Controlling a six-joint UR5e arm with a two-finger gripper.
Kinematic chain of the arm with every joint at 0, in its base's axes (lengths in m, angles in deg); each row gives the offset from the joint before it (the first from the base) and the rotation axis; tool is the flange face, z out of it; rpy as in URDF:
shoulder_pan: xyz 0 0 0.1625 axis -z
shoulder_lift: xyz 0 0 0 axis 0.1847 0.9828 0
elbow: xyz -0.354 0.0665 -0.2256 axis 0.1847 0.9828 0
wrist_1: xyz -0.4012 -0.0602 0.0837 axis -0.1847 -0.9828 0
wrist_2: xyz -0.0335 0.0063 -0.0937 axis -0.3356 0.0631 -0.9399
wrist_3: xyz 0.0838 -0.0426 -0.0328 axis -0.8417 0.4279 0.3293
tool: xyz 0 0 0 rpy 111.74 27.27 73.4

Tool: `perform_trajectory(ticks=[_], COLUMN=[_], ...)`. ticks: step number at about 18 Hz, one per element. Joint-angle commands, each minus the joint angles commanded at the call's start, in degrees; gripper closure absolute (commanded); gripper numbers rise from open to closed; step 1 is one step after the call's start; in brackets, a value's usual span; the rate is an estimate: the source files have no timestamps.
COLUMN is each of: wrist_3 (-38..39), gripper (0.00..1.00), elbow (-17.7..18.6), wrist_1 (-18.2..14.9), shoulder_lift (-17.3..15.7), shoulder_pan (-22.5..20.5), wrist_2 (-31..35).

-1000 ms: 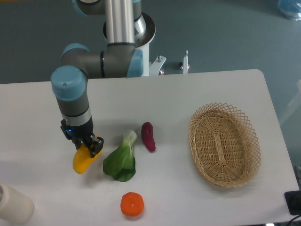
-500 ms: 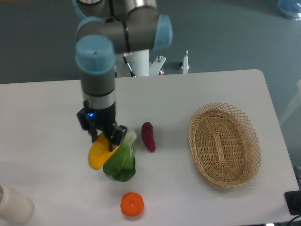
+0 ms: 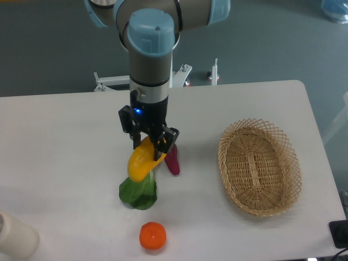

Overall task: Pick up the mango from the table
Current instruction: 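Lift the held mango up and carry it toward the bok choy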

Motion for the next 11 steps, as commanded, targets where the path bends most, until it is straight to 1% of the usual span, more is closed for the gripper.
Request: perform_trajectory(ticks=[11], wrist_3=[0.5], gripper=[0.42], elbow=[0.0], wrist_1=[0.2], shoulder_lift=[-0.1], shoulder_pan=[-0.1], wrist_2=[0.0])
